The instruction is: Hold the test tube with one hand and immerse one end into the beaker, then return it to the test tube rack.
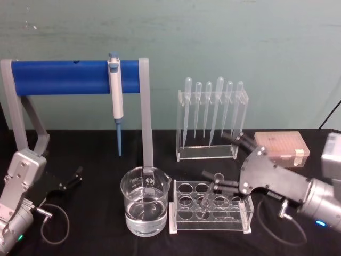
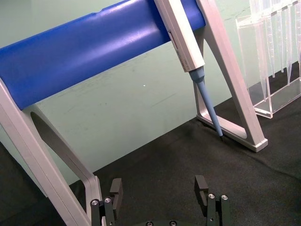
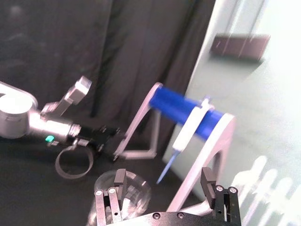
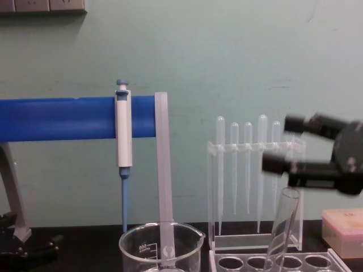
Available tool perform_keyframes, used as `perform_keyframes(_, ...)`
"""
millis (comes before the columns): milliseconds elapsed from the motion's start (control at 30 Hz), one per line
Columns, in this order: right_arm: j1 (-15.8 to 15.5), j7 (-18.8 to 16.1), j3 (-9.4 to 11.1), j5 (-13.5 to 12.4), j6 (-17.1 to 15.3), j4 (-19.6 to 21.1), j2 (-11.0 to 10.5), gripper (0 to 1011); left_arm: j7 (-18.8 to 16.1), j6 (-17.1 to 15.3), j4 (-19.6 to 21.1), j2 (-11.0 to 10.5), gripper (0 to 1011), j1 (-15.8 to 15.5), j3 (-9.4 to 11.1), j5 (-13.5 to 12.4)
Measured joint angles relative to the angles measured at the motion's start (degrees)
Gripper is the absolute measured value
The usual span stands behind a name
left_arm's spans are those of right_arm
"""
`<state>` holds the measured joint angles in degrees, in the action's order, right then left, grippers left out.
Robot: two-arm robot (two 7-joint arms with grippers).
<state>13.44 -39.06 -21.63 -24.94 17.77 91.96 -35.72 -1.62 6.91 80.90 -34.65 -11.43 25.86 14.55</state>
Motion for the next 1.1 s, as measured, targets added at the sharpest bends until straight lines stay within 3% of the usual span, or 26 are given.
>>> perform_keyframes(133, -2.6, 3.5, 3.4, 1.0, 3.7, 2.3, 0.1, 1002, 0.0, 0.0, 0.0, 0.0, 1000, 0.0, 0.0, 0.0)
perform_keyframes(267, -5.8, 8.8, 6.4, 3.8, 4.3, 4.1, 0.7, 1002, 0.0, 0.0, 0.0, 0.0, 1000, 0.0, 0.0, 0.0)
perform_keyframes(467, -11.2, 19.1, 10.3, 7.8, -1.0, 5.2, 3.3, 1002, 0.0, 0.0, 0.0, 0.0, 1000, 0.0, 0.0, 0.0)
perform_keyframes(667, -13.6, 25.5, 12.0, 8.7, -7.7, 3.1, 7.0, 1002, 0.0, 0.0, 0.0, 0.0, 1000, 0.0, 0.0, 0.0)
perform_keyframes(867, -12.6, 27.0, 12.0, 9.1, -10.0, -0.1, 10.0, 1002, 0.0, 0.0, 0.0, 0.0, 1000, 0.0, 0.0, 0.0)
perform_keyframes(1100, -12.3, 25.2, 11.6, 9.4, -10.0, -0.2, 10.7, 1002, 0.0, 0.0, 0.0, 0.0, 1000, 0.0, 0.0, 0.0)
